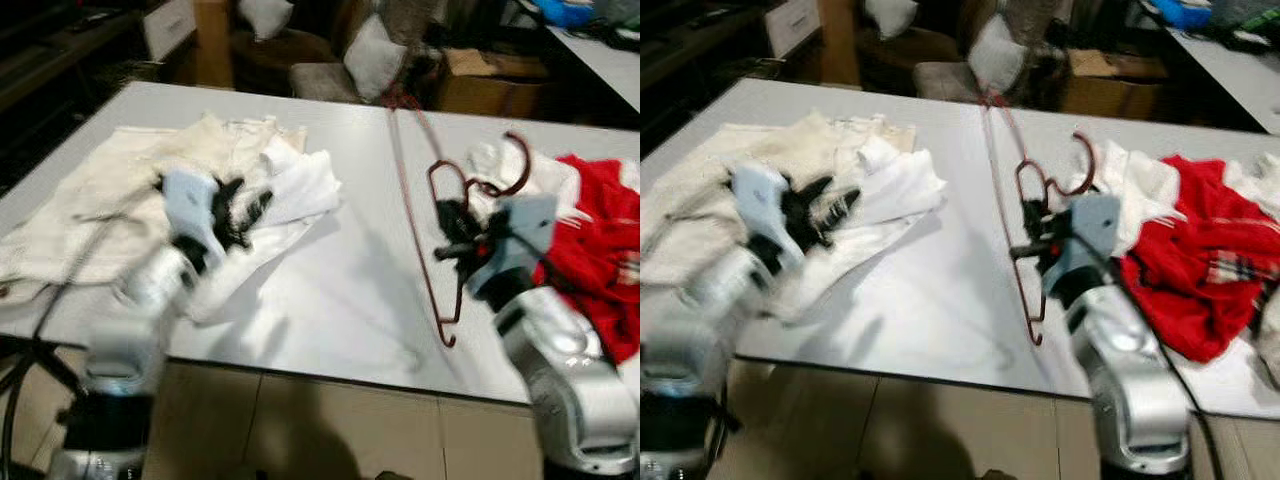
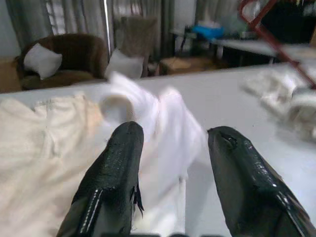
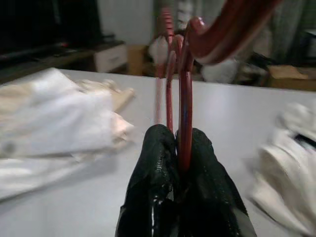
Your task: Hang hanger
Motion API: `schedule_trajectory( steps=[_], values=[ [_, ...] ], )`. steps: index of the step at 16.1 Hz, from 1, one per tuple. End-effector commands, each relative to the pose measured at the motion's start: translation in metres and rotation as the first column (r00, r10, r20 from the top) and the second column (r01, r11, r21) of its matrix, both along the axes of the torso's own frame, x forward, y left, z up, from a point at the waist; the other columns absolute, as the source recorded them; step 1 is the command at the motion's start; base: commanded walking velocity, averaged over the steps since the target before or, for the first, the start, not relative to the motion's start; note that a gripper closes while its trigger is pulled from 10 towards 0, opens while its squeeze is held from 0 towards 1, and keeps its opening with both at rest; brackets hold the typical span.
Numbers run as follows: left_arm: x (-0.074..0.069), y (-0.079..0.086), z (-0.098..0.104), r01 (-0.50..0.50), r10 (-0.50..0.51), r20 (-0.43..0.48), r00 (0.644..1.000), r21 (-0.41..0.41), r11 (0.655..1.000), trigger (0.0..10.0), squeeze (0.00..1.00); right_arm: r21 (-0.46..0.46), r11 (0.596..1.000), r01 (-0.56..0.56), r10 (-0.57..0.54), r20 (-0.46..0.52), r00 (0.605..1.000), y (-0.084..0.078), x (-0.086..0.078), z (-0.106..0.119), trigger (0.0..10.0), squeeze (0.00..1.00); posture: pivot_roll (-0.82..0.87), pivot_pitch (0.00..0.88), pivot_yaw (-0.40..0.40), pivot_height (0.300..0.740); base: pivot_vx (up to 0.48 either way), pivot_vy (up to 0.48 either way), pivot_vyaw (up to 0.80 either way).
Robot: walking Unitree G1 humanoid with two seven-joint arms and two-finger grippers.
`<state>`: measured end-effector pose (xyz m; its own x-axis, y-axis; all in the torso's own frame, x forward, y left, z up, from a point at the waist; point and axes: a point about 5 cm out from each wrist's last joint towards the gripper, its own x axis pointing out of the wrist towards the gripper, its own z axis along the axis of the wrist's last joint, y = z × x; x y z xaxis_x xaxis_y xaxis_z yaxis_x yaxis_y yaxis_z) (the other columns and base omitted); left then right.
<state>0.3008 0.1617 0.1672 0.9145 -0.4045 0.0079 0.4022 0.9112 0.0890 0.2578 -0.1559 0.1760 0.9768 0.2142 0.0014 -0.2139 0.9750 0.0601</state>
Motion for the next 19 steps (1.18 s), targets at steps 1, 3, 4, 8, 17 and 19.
schedule_trajectory(
  steps=[1, 3, 4, 8, 17, 19],
  values=[
    [-0.002, -0.004, -0.004, -0.009, 0.009, 0.012, 1.0, 0.049, 0.999, 10.0, 0.08, -0.044, 0.997, 0.059, -0.058, 0.024, 0.998, -0.007, -0.002, 0.0, 10.0, 0.0, -0.11, 0.0, -0.008, 0.74, 0.0, 0.0, -0.74],
    [-0.009, -0.009, -0.012, -0.027, 0.027, 0.008, 1.0, 0.048, 0.998, 10.0, 0.09, -0.112, 0.987, 0.119, -0.114, 0.052, 0.992, -0.012, -0.003, 0.0, 10.0, 0.0, -0.11, 0.0, -0.017, 0.74, 0.0, 0.0, -0.75],
    [-0.009, -0.008, -0.013, -0.032, 0.032, 0.009, 0.999, 0.048, 0.998, 10.0, 0.09, -0.105, 0.987, 0.123, -0.118, 0.056, 0.991, -0.013, -0.003, 0.0, 10.0, 0.0, -0.11, 0.0, -0.017, 0.74, 0.0, 0.0, -0.77],
    [-0.008, -0.004, -0.012, -0.071, 0.07, 0.028, 0.997, 0.045, 0.996, 10.0, 0.09, -0.091, 0.984, 0.154, -0.147, 0.086, 0.985, -0.012, -0.009, -0.004, 10.0, 0.0, -0.12, 0.0, -0.018, 0.74, 0.0, -0.198, -0.75],
    [0.001, -0.015, -0.008, -0.054, 0.052, 0.053, 0.997, 0.051, 0.997, 10.0, 0.09, -0.106, 0.983, 0.15, -0.146, 0.046, 0.988, -0.012, -0.003, -0.01, 10.0, 0.0, -0.13, 0.0, -0.014, 0.74, 0.0, -0.272, -0.05],
    [-0.002, -0.013, -0.009, -0.061, 0.058, 0.054, 0.997, 0.059, 0.996, 10.0, 0.08, -0.09, 0.988, 0.124, -0.122, 0.021, 0.992, -0.007, -0.001, -0.013, 10.0, 0.0, -0.12, 0.0, -0.021, 0.74, 0.0, -0.27, 0.0]
  ],
)
